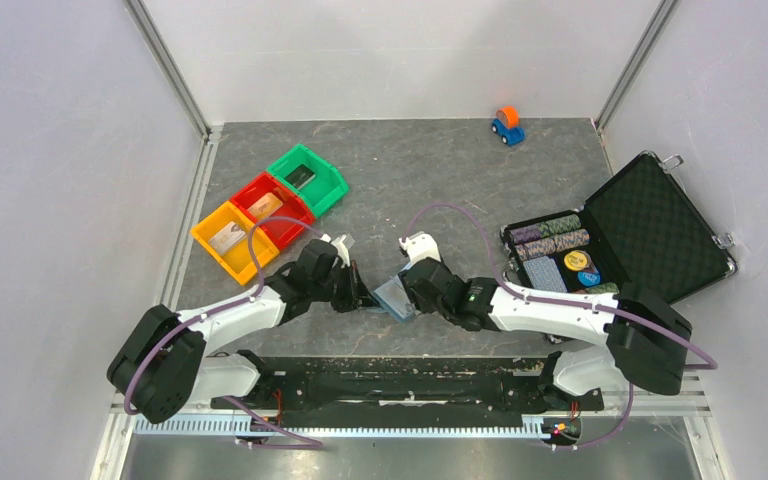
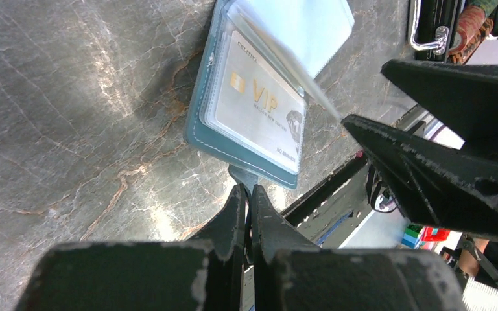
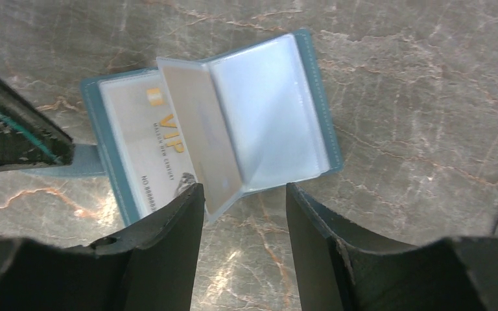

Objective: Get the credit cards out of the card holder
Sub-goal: Remove the credit card from the card holder.

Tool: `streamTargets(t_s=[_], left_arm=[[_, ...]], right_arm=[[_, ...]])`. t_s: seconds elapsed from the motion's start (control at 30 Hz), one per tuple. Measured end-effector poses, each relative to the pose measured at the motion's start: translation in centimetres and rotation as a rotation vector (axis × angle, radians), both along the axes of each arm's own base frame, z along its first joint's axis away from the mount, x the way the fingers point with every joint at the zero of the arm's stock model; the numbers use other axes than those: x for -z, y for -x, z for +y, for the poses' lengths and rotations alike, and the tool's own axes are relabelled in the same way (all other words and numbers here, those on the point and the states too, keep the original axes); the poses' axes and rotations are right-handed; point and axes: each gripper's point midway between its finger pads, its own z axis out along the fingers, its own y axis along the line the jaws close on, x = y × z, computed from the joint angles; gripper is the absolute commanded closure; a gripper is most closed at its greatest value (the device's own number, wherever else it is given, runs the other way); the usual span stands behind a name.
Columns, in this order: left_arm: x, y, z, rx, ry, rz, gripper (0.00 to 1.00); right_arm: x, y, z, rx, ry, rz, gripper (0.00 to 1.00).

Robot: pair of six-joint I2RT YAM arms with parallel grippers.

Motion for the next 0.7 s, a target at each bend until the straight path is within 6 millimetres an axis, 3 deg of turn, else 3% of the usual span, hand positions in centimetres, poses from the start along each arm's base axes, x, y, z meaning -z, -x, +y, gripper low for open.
streamTargets(t_s=[0.37, 0.57, 0.7], left_arm=[[1.1, 0.3, 1.1, -0.022, -0.070, 0.025, 0.98], [1.8, -0.6, 3.5, -0.094, -0.235, 0.028, 0.85], [1.2, -1.9, 4.3, -0.135, -0.305, 0.010, 0.73]], right_arm=[[-0.1, -4.1, -5.0, 0.124, 0.055, 0.003, 0.47], [0.0, -3.7, -3.9, 0.059, -0.010, 0.067, 0.48], [-0.4, -3.4, -2.4, 0.002, -0.091, 0.098, 0.56]])
